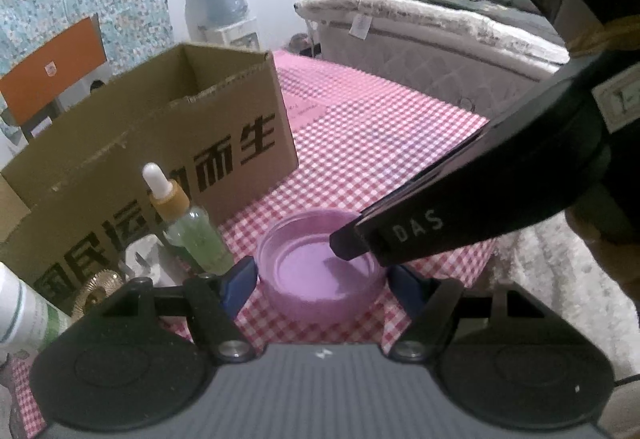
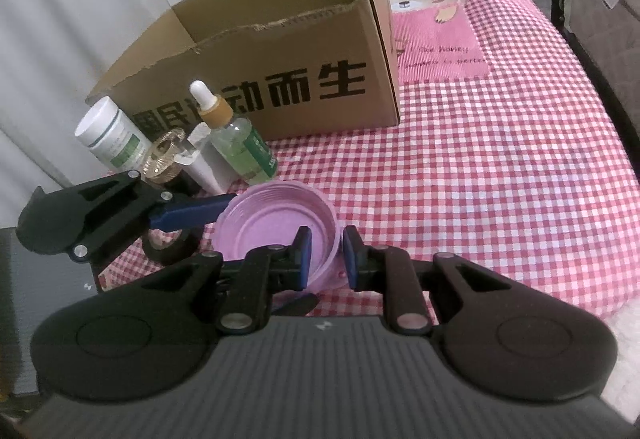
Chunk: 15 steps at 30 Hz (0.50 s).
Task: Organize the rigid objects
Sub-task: 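Carry the purple lid into the box and open the right gripper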
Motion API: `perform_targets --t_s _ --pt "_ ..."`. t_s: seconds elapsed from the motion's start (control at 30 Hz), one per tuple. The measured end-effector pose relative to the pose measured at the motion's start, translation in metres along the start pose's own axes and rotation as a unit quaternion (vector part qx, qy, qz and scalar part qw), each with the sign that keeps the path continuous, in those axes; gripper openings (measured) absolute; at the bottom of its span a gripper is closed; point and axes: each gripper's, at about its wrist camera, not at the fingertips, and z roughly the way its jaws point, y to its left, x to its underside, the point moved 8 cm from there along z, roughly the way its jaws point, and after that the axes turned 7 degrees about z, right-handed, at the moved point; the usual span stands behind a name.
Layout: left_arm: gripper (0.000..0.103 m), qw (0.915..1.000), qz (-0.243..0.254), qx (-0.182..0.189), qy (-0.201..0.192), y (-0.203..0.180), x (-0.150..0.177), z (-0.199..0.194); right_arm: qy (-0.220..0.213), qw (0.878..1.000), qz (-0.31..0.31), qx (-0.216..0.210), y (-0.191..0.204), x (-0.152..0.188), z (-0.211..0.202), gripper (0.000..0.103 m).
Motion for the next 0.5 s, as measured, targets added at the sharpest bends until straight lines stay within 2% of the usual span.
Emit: perform_targets --t_s 0.3,0.5 --pt "0.073 0.9987 -0.002 -0.014 -0.049 0.002 -0.017 -0.043 -0.042 0.999 -0.015 0.008 0.019 -0.005 -0.040 0.017" --pt "0.073 0.9935 -0.001 -0.045 -0.105 0.017 -0.039 -0.088 -0.097 0.994 -0.044 0.010 0.048 -0.023 -0.083 0.018"
